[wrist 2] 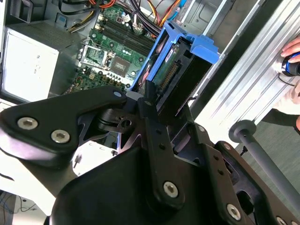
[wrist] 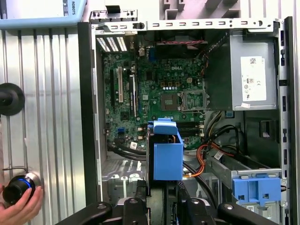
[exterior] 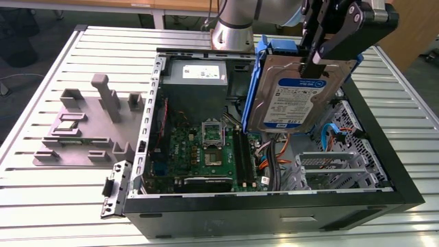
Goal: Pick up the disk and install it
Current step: 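Pick up the disk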
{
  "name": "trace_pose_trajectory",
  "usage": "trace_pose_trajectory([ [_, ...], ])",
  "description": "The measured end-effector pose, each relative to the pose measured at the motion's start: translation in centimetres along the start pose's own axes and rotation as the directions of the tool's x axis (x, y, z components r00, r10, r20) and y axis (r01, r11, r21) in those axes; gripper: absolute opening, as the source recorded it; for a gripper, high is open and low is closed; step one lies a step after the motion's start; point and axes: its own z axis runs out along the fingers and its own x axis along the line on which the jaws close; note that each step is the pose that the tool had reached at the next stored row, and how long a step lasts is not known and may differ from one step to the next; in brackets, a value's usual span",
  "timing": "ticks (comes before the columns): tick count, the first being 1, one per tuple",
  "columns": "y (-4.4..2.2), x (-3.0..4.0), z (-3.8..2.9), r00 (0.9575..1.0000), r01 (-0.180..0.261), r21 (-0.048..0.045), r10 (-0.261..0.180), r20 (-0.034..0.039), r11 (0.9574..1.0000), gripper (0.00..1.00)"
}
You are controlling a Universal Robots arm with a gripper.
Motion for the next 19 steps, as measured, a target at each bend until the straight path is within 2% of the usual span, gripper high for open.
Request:
trace_pose_trajectory([
  [19, -0.16, 0.32, -0.01, 1.0, 0.0, 0.0, 0.0, 0.0, 1.0, 0.35],
])
